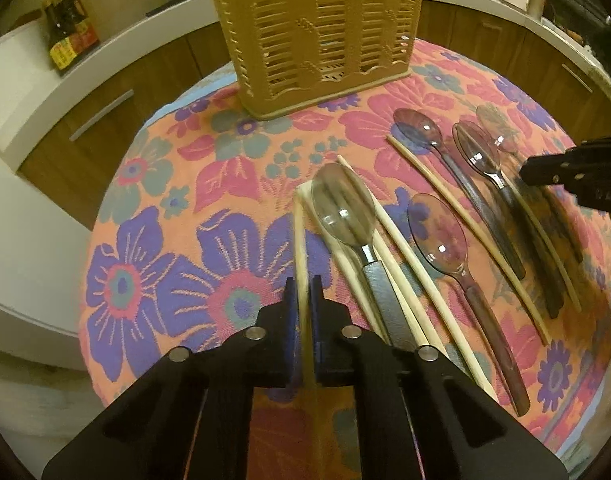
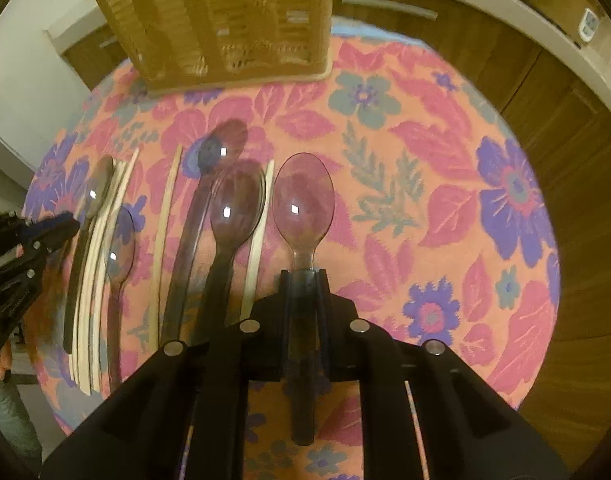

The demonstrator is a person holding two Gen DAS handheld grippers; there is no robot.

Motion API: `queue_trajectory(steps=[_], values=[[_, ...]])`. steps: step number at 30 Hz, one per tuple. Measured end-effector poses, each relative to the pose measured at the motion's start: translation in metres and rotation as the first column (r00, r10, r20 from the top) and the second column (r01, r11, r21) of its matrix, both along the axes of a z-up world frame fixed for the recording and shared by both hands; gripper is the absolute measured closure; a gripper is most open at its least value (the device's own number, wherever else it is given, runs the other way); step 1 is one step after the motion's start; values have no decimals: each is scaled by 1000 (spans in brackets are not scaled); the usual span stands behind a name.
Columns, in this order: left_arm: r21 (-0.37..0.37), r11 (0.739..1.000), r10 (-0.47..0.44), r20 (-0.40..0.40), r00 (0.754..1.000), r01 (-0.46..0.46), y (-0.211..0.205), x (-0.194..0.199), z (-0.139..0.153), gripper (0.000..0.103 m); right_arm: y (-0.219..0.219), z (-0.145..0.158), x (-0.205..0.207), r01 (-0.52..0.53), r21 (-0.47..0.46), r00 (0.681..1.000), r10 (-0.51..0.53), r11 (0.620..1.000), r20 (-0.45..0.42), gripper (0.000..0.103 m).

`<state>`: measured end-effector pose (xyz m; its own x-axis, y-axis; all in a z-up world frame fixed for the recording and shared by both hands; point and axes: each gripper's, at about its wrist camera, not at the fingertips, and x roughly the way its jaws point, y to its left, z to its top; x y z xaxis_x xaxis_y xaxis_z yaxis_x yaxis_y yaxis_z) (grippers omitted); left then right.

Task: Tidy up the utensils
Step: 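Lower and grasp a wooden chopstick with left tool while right tool grasps a clear spoon, then lift chopstick with left tool while right tool lifts spoon, both dropping them into the tan basket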

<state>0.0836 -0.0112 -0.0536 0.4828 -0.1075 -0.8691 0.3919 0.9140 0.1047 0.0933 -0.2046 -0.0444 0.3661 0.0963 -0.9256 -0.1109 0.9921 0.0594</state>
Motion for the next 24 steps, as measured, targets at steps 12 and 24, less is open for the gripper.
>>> queue_trajectory(steps=[12,24], values=[[-428,903,101,281,954,31,34,28,116,99,-18,117,13,-78,180,930,6,980,367,93],[-640,759,287,490,823,116,7,133,189,99,-13,183,117,-69,241,778,-99,968,620,93]])
